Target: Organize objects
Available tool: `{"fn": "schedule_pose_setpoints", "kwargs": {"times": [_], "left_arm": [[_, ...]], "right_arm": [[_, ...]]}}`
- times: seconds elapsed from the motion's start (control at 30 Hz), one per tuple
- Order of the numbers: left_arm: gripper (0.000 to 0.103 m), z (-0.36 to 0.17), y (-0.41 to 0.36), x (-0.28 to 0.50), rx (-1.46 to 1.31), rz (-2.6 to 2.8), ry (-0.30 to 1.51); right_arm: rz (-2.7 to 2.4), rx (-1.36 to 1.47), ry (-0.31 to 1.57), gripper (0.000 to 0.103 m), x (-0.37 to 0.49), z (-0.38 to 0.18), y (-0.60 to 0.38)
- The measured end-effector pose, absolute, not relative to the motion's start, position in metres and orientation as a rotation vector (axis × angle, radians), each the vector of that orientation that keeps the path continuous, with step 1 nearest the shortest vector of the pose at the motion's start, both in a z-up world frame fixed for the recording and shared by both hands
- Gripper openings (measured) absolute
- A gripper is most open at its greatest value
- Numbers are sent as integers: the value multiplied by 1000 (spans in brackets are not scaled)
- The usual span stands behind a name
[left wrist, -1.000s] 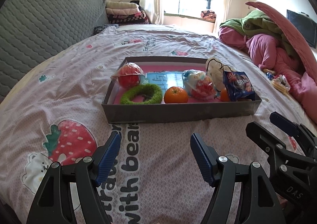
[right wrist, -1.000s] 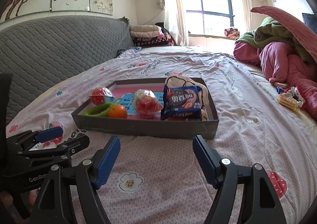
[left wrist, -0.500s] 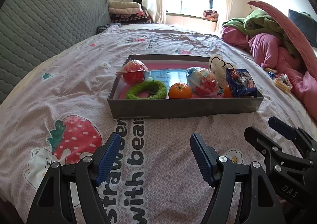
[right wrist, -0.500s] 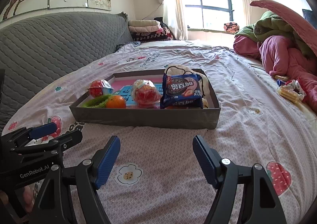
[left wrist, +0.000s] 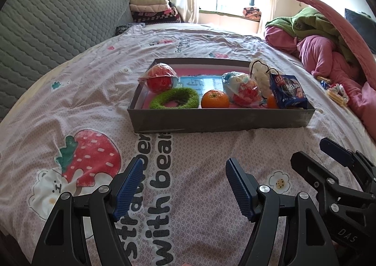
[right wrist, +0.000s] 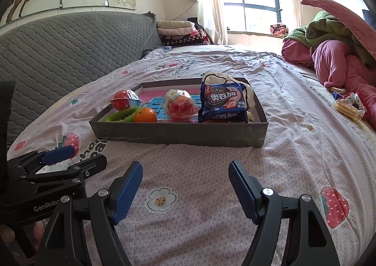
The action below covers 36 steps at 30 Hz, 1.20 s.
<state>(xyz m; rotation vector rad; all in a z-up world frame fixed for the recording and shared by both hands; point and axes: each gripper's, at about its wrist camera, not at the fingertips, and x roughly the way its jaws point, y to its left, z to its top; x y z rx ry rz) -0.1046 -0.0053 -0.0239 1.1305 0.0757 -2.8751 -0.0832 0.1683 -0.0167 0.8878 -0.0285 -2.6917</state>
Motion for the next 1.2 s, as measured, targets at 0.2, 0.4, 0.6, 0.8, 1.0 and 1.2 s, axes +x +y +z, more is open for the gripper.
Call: {"fn": "schedule_pose_setpoints", "kwargs": {"times": [0.2, 0.4, 0.6, 0.8, 1.0, 1.2], "left_arm": [[74, -22, -8, -103, 1112, -2878, 82], [74, -24, -8, -100, 1088, -2898, 80], [74, -28, -4, -97, 1062, -2923, 63], [74, -30, -4, -96, 1056, -2926, 62], [74, -30, -5, -96, 1054, -2921, 72], [74, -32, -6, -97, 1058, -2916, 65]], "right_arm": [[-2688, 888, -13, 75, -82, -18, 166], [-2719, 838, -17, 75, -78, -18, 167], [-2769, 849, -32, 75, -81, -25, 172], [-2778, 833, 9, 75, -79, -27, 167], [-2760, 836, 30, 75, -77, -29, 163], [-2759, 849, 24, 75, -78, -31, 164]]}}
